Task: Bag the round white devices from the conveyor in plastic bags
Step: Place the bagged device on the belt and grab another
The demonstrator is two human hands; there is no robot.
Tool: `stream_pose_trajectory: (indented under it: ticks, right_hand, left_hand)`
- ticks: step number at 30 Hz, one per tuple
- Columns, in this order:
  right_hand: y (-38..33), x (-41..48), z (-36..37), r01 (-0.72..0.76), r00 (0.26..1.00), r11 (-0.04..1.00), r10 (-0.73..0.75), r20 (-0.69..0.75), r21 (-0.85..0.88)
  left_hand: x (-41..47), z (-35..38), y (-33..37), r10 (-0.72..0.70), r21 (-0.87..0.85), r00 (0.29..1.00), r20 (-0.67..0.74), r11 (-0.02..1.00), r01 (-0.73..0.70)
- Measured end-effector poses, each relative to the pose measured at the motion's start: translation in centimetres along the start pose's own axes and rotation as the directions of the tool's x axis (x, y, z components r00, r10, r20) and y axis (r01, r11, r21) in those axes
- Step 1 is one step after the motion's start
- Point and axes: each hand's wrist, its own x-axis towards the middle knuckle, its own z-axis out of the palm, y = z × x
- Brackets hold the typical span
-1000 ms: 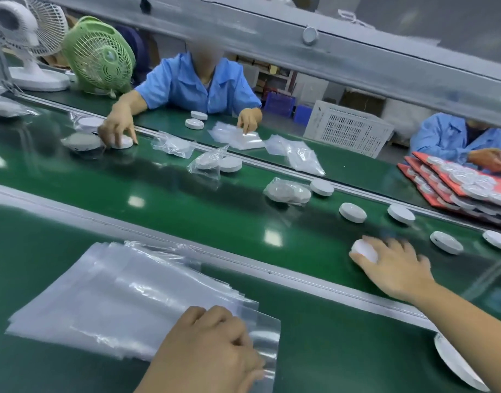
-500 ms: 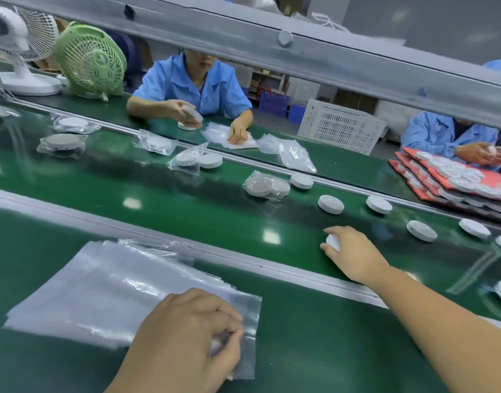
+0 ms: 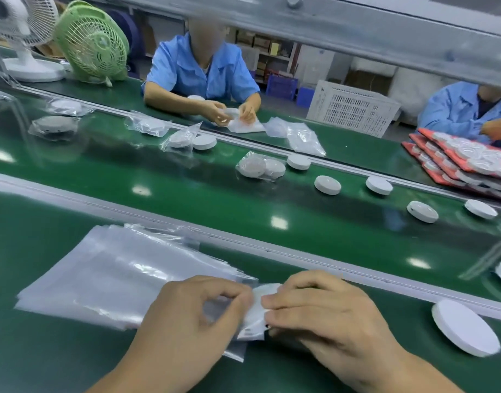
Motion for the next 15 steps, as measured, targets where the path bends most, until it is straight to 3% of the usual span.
stream_pose_trajectory:
  ticks: [2, 4, 6, 8, 9, 10, 12, 15]
  right_hand:
    - [-0.7, -0.2, 1.2, -0.132, 0.970, 0.979, 0.160, -0.181, 0.158]
    - [-1.4, -0.3, 2.1, -0.274, 0.883, 0.902, 0.374, -0.284, 0.335]
    - [-1.9, 0.0, 2.5, -0.381, 0.825, 0.777, 0.530, -0.195, 0.502]
    - [-1.9, 0.5, 2.2, -0.500, 0.785, 0.568, 0.616, 0.064, 0.654]
    - [-1.6, 0.9, 2.0, -0.569, 0.761, 0.513, 0.625, 0.175, 0.642]
    - [-1.1, 1.5, 1.8, -0.618, 0.750, 0.533, 0.619, 0.231, 0.577]
    - [0.7, 3.3, 1.6, -0.646, 0.756, 0.644, 0.616, 0.224, 0.409]
    - [5.7, 6.6, 1.6, -0.680, 0.712, 0.666, 0.700, 0.058, 0.306]
  left_hand:
    - [-0.2, -0.3, 0.5, 0.000, -0.288, 0.987, 0.163, 0.956, 0.048]
    - [-0.5, 0.0, 1.0, 0.020, -0.369, 0.967, 0.252, 0.926, 0.077]
    - [-0.8, 1.2, 1.4, -0.004, -0.306, 0.999, 0.044, 0.952, 0.017]
    - [-1.0, 2.5, 1.8, -0.117, -0.402, 0.956, -0.268, 0.916, -0.001]
    - [-1.0, 2.9, 1.8, -0.186, -0.468, 0.921, -0.342, 0.883, 0.005]
    - [-0.9, 3.1, 1.7, -0.205, -0.495, 0.911, -0.357, 0.869, 0.001]
    - [-0.5, 2.7, 0.9, -0.100, -0.380, 0.949, -0.300, 0.925, -0.022]
    - [0.7, 0.9, -1.1, 0.162, 0.111, 0.958, -0.238, 0.984, -0.139]
